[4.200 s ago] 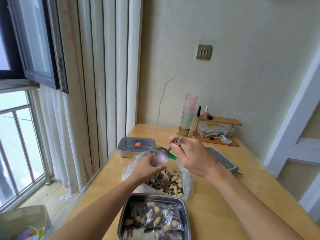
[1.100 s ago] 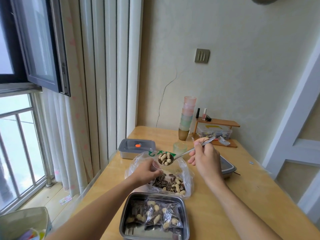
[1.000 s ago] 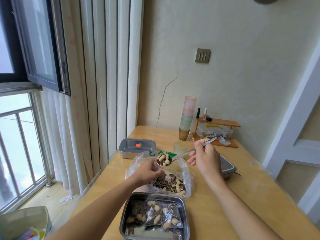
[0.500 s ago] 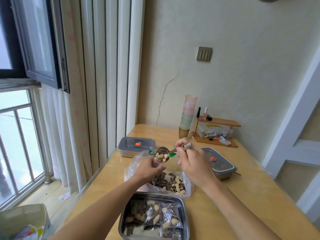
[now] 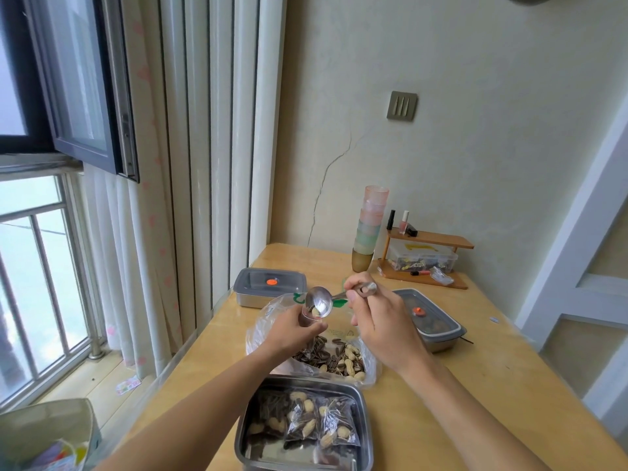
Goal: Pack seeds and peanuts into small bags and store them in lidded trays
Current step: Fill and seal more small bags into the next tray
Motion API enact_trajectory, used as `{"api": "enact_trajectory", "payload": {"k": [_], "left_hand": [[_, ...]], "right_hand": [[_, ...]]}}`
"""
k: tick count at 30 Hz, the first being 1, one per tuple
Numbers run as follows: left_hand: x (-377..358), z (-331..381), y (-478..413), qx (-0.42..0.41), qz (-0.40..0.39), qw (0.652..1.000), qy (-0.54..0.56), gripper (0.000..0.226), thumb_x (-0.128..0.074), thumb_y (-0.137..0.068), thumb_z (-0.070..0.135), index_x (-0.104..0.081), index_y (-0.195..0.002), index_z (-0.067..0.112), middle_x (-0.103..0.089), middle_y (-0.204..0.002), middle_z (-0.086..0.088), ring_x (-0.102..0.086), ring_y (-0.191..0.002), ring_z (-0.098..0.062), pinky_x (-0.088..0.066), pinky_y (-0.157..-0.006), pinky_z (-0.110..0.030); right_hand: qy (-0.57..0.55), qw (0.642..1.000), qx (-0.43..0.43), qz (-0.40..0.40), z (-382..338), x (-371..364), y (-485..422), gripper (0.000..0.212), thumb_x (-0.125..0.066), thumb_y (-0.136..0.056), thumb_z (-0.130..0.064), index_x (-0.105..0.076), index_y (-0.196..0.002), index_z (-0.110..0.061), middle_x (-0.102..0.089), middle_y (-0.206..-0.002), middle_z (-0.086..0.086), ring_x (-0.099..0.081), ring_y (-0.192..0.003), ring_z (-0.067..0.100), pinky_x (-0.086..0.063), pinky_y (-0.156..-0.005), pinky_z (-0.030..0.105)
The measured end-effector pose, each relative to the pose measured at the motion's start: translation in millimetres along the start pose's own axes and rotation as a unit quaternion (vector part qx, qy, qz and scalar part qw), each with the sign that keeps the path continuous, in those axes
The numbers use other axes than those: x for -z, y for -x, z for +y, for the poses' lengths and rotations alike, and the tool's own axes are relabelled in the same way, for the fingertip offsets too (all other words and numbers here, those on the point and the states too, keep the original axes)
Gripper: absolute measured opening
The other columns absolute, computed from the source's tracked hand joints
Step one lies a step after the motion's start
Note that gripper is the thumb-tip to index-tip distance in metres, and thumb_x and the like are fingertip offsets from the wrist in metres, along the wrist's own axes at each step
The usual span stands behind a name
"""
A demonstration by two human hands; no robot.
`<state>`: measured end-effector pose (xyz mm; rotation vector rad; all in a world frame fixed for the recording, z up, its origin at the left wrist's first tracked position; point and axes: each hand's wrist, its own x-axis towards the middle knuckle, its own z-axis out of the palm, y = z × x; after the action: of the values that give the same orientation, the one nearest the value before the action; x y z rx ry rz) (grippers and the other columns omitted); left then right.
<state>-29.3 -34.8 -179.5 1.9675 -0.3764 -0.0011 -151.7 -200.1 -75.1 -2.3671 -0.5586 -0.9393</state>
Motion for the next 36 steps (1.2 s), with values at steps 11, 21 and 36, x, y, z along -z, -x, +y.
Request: {"api": "enact_trajectory", "payload": {"k": [11, 21, 36], "left_hand": [[5.8, -3.8, 3.9, -0.013, -0.001, 1.000, 0.006, 0.033, -0.079, -0.088, 0.038, -0.063, -0.108, 0.018, -0.072, -0.097, -0.005, -0.070, -0.088, -0.021, -0.058, -0.080, -0.036], [15.8, -14.1, 4.0, -0.019, -0.025, 0.996, 0.081, 0.043, -0.080, -0.085, 0.046, -0.060, -0.105, 0.013, -0.058, -0.079, -0.001, -0.058, -0.072, -0.014, -0.051, -0.071, -0.034], [4.6, -14.7, -8.3, -0.048, 0.013, 0.992, 0.116, 0.027, -0.072, -0.096, 0.036, -0.058, -0.107, 0.015, -0.071, -0.086, -0.019, -0.065, -0.069, -0.017, -0.055, -0.070, -0.035]], "right_hand": [[-0.047, 0.995, -0.084, 0.038, 10.3, 3.4, 3.1, 0.015, -0.045, -0.109, -0.018, -0.059, -0.105, -0.015, -0.064, -0.076, -0.008, -0.068, -0.066, 0.010, -0.054, -0.061, 0.024], [-0.259, 0.808, -0.511, 0.137, 82.7, -25.5, 24.5, 0.022, -0.048, -0.103, -0.007, -0.063, -0.091, 0.003, -0.072, -0.066, 0.015, -0.072, -0.059, 0.030, -0.055, -0.056, 0.034], [-0.281, 0.805, -0.498, 0.159, 102.4, -43.3, 29.5, 0.038, -0.049, -0.109, -0.033, -0.061, -0.097, 0.001, -0.072, -0.069, 0.016, -0.069, -0.052, 0.023, -0.049, -0.048, 0.029]]}}
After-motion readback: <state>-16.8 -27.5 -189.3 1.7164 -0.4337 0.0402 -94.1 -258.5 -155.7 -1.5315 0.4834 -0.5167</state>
